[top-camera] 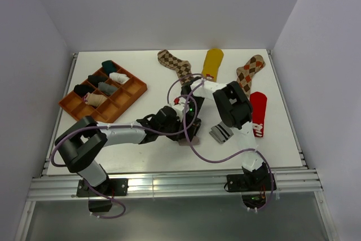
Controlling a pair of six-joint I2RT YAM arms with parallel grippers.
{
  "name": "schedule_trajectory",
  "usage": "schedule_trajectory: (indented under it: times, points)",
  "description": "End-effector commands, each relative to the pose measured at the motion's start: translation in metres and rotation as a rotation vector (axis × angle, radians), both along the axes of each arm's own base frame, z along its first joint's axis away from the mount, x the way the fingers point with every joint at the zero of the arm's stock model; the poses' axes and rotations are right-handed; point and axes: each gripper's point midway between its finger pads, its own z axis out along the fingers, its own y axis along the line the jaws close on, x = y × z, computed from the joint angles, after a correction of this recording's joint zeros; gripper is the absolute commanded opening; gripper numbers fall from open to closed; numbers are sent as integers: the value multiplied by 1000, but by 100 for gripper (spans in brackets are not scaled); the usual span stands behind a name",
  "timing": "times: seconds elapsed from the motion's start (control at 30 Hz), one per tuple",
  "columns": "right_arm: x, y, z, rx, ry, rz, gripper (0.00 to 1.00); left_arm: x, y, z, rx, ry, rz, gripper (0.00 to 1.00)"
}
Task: Roll the socks
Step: Roll the sock at the center of the board.
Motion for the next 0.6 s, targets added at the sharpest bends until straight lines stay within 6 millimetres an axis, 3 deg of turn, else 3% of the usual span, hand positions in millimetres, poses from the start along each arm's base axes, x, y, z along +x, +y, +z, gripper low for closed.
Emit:
schedule_trajectory:
  times: [0.0, 0.33, 0.57]
  points:
    - [43, -19, -47, -56, -266, 104, 38, -9, 10, -21, 96, 62, -10, 3]
    - [67, -14, -25, 17, -338, -4, 50, -11, 22, -39, 195, 138, 56, 0]
    - [79, -19, 2, 94, -399, -78, 57, -11, 23, -39, 203, 150, 74, 0]
